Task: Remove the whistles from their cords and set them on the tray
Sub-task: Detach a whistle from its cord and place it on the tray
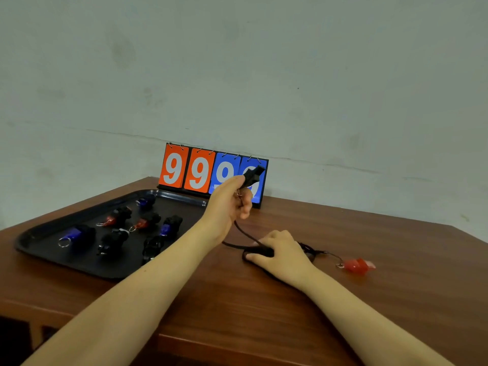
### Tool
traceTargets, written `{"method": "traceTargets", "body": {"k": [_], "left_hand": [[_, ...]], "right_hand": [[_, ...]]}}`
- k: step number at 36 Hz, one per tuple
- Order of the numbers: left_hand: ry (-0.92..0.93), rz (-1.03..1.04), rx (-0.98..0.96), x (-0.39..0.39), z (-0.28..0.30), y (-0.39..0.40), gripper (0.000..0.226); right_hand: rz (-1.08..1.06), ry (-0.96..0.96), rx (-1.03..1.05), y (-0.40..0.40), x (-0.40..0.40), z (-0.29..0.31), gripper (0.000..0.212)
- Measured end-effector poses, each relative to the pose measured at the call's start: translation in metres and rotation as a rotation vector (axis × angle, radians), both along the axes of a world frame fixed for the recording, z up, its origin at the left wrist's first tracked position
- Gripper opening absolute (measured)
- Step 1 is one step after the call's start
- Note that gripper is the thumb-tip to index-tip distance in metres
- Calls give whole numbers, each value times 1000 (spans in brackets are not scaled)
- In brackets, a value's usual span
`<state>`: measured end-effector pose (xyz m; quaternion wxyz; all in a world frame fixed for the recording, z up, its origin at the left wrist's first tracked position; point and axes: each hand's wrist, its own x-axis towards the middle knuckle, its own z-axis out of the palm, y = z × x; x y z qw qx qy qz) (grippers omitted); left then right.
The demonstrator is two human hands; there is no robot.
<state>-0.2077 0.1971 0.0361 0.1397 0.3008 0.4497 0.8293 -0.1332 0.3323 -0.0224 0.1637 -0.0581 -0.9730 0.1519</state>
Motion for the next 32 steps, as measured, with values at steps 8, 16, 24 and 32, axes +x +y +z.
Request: {"method": "traceTargets", "body": {"k": [8, 16, 24, 32], "left_hand": [[104, 308, -149, -17, -4, -4, 20], [789, 557, -782, -30, -29, 1, 18], [620, 422, -677, -25, -30, 6, 19], [181, 635, -402, -43, -18, -8, 31]], "right_hand": [[66, 173, -392, 4, 2, 11, 23], [-60, 324, -951, 13, 16, 26, 33], [6, 483, -1340, 38, 26, 44, 22], [-158, 404, -936, 46, 30, 43, 31]]}}
